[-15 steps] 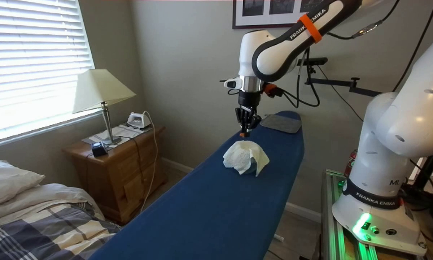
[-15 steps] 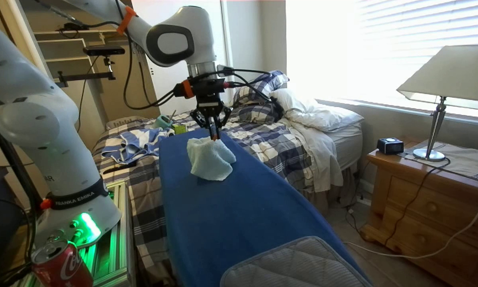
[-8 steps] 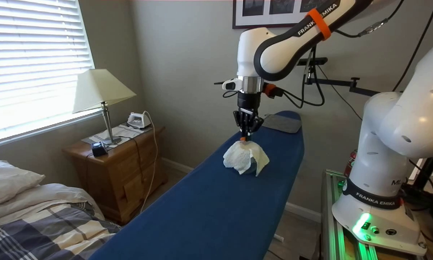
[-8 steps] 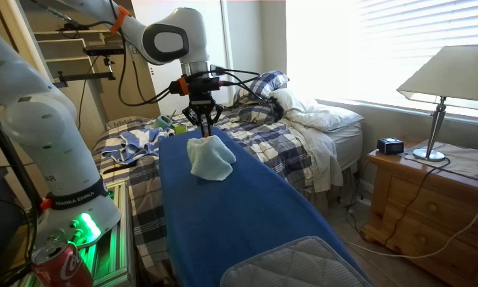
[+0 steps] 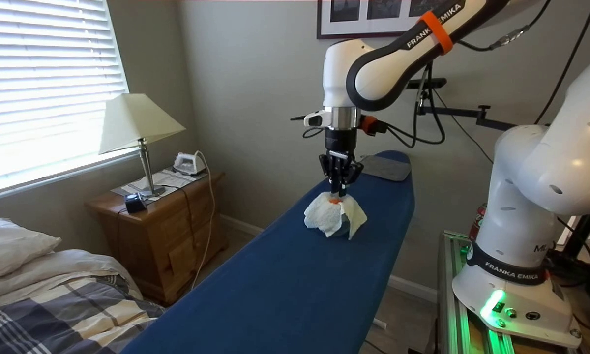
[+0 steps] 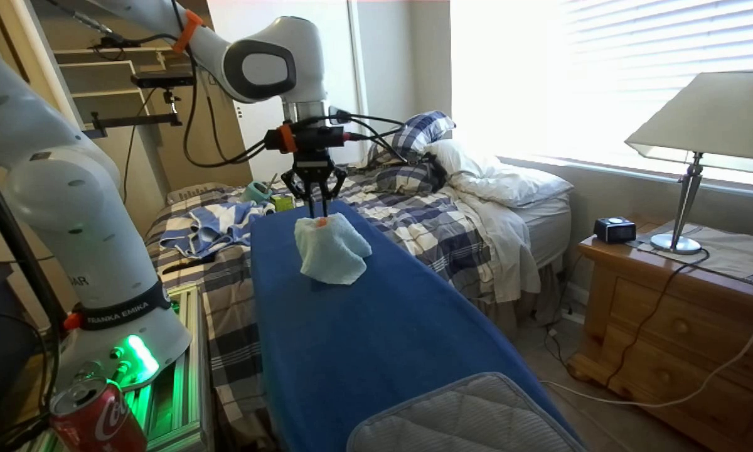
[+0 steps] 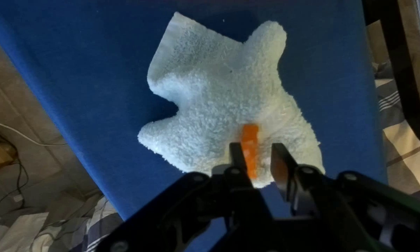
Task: Put the light blue cloth on the glass cup and then put the orange object on the light blue cloth
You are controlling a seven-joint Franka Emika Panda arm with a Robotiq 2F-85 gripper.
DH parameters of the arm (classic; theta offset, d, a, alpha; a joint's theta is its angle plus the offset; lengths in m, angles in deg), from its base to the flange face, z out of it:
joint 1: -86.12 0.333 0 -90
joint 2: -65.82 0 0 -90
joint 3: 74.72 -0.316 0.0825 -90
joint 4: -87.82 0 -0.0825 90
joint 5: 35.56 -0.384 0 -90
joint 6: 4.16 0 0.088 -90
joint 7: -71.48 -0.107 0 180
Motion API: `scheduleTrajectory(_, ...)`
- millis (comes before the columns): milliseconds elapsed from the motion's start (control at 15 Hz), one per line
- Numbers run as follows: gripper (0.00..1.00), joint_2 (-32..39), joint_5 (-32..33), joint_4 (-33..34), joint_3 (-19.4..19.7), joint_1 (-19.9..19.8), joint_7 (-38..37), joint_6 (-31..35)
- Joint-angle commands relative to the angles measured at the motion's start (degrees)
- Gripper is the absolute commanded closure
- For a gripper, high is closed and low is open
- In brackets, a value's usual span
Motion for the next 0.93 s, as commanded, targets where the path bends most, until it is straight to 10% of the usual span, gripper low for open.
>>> scheduleTrajectory(0,0.62,-1.63,-1.12,-1.46,0.21,0.01,1.62,-0.24)
scheduleTrajectory(533,0.59,-2.45,-1.76,-1.66,0.38,0.05,1.83,-0.37)
scheduleTrajectory(867,0.19,-4.29,-1.26,-0.64,-0.61,-2.67,-8.23,0.99)
